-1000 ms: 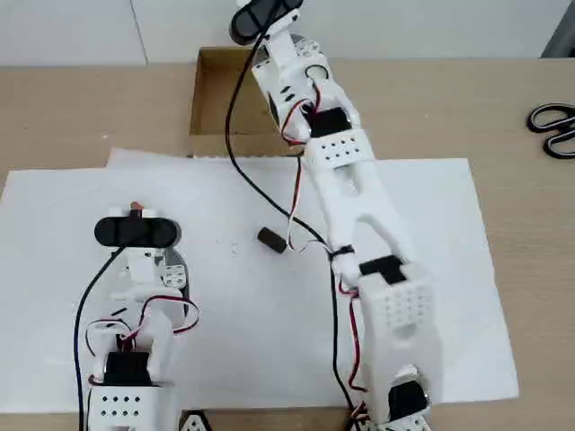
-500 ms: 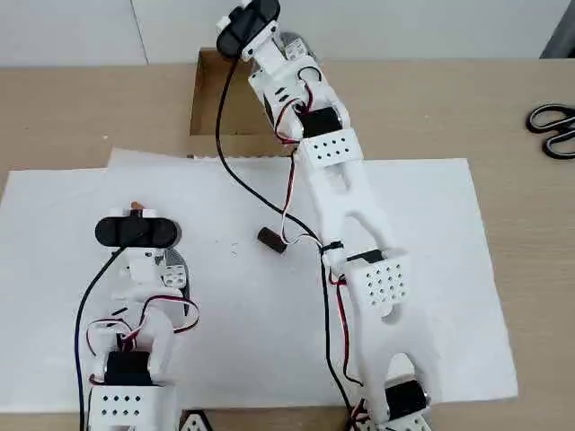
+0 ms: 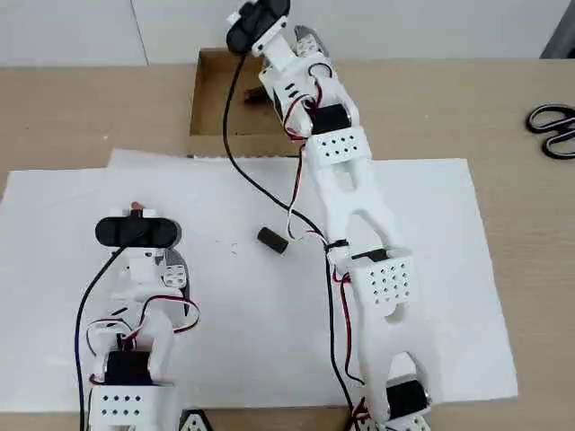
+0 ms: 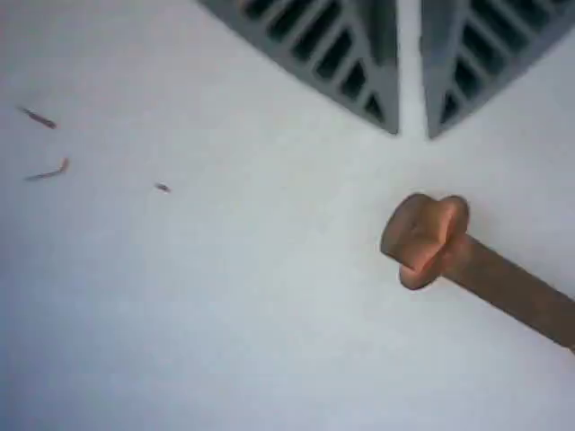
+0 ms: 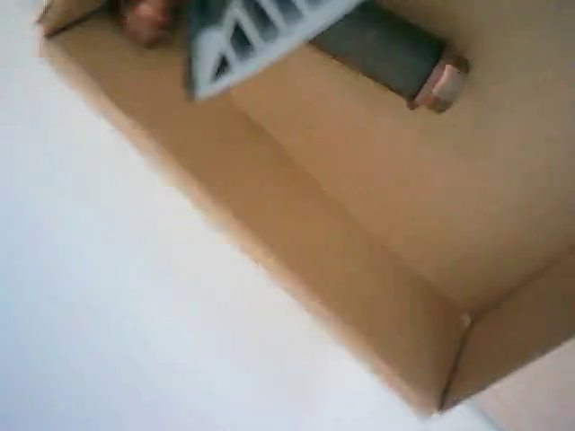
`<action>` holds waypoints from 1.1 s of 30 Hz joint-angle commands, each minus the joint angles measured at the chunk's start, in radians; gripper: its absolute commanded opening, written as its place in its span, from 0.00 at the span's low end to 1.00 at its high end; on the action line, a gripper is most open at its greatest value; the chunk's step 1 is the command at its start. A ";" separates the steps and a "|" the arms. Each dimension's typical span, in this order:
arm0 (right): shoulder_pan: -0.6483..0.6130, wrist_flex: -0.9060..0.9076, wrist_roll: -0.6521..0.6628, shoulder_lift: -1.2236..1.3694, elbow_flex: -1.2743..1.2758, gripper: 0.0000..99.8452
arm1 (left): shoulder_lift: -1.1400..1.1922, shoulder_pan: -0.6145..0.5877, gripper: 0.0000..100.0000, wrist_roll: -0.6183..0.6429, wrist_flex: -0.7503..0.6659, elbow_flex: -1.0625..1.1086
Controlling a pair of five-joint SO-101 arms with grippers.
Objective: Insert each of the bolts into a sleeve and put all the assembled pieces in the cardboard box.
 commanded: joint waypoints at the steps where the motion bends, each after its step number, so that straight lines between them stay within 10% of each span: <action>1: -0.027 0.193 -0.100 -0.131 -0.049 0.03 | -0.011 0.002 0.01 -0.003 -0.018 -0.004; 17: -0.096 1.066 -0.227 -0.355 -0.049 0.00 | -0.011 0.002 0.01 -0.005 -0.018 -0.005; 33: -0.214 1.078 -0.301 -0.624 0.494 0.09 | -0.011 -0.002 0.01 -0.002 -0.018 -0.005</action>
